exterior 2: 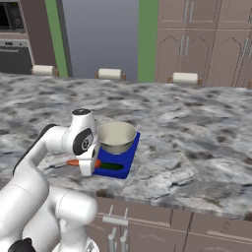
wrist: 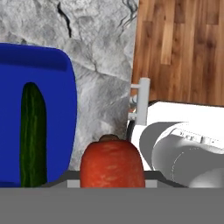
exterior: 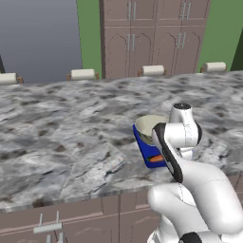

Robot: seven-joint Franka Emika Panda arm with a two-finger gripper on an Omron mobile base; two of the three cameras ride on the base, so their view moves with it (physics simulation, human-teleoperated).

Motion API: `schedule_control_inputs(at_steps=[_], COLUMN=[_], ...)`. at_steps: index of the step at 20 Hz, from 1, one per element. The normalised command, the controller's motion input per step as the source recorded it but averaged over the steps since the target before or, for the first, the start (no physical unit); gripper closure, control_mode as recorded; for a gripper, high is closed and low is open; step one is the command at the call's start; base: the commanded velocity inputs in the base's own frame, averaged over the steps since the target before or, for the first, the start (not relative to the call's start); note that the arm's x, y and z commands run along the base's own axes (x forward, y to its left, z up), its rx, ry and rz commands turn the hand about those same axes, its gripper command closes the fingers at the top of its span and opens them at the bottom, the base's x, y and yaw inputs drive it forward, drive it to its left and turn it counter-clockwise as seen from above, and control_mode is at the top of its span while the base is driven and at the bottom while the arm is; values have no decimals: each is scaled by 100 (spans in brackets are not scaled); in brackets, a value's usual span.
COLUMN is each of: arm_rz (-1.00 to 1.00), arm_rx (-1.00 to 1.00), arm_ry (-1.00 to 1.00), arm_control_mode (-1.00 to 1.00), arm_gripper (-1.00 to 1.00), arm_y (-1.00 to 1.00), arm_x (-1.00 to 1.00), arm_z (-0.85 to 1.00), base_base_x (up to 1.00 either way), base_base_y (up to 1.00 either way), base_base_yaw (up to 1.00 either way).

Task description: Place the two vegetables and bowl onto the tray for setting up a vegetable dip station.

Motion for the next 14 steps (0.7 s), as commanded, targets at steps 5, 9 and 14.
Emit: schedule_control_inputs(at_steps=[5,9,14], arm_rz=[0,-2,-3], arm_rx=[-3,-5,-2], arm_ry=[0,0,0], arm_control_mode=[-100,-100,-100], arm_gripper=[100,100,100], arm_y=[-33,-30,-22], arm_x=[0,1,12], arm_z=[0,0,-2], base_base_x=[0,0,0], base_base_y=[0,0,0], base_base_yaw=[0,0,0])
